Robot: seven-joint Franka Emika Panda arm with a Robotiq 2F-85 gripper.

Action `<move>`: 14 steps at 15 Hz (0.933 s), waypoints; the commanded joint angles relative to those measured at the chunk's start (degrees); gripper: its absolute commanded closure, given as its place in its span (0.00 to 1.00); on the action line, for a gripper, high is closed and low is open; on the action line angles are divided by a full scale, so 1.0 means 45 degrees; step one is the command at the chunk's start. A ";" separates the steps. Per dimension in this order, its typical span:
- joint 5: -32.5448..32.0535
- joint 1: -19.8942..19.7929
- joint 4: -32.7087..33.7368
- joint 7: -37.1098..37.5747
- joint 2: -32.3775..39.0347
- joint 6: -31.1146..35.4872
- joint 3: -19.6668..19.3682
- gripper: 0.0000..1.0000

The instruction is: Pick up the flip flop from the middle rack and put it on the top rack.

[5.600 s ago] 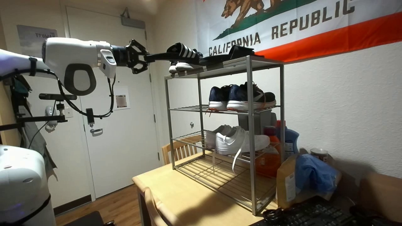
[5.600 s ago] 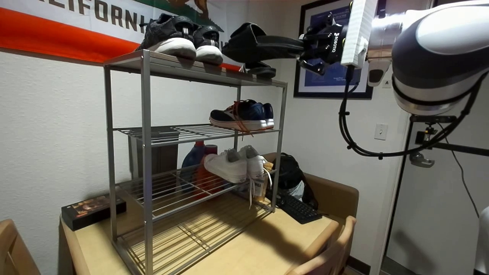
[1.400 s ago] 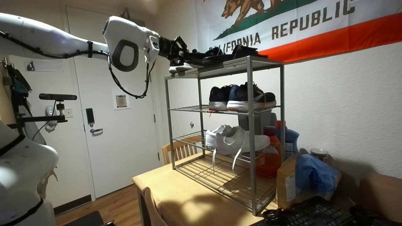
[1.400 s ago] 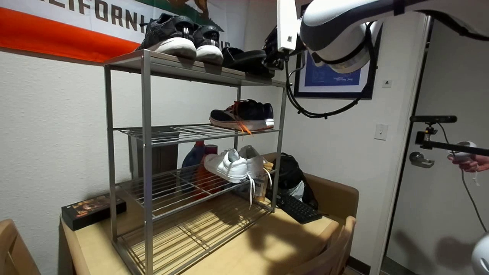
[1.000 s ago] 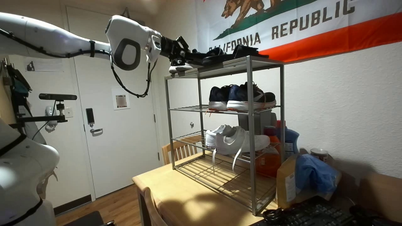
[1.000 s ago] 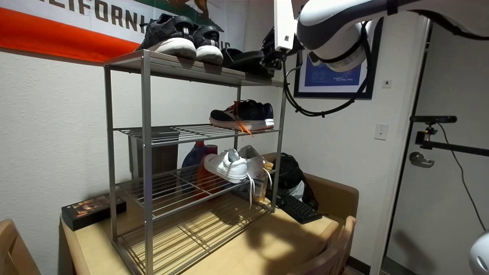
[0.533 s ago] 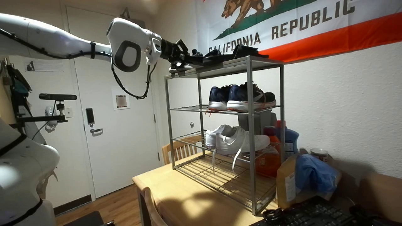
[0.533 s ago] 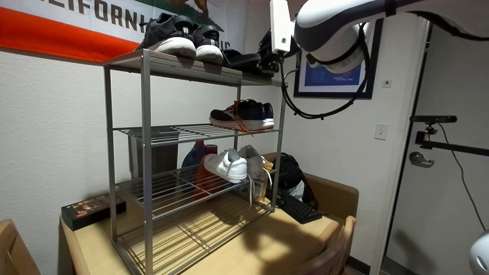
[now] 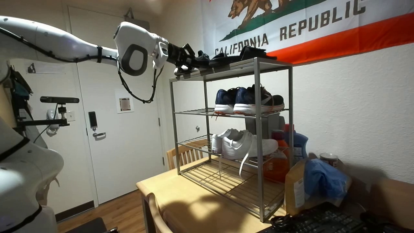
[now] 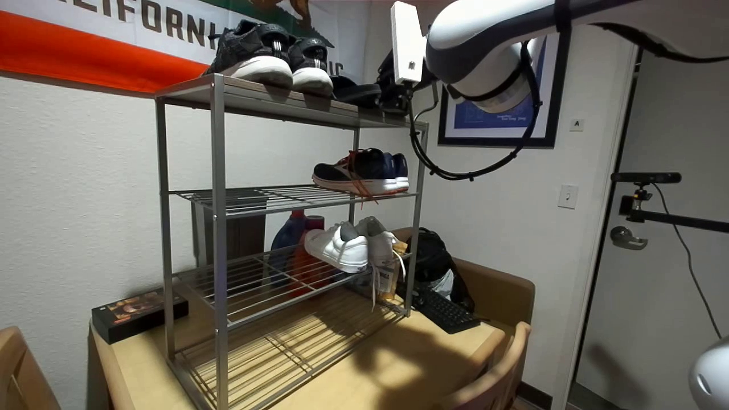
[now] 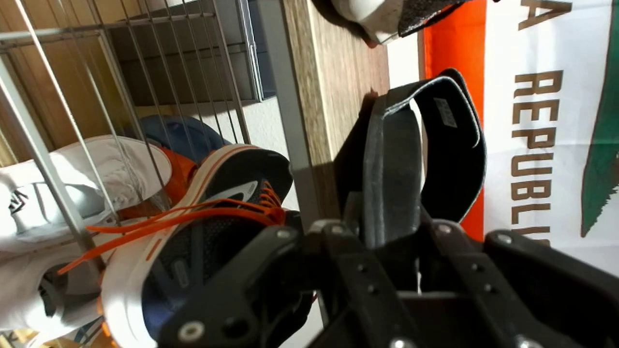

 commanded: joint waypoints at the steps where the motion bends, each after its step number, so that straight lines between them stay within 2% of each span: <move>1: -0.0234 -0.1090 0.0886 0.0903 0.0422 -0.0288 0.0597 0.94; 7: -0.0297 -0.2341 0.1572 0.1647 0.0849 -0.0495 0.1211 0.94; 14: -0.0449 -0.3232 0.1656 0.1782 0.0947 -0.0549 0.2106 0.94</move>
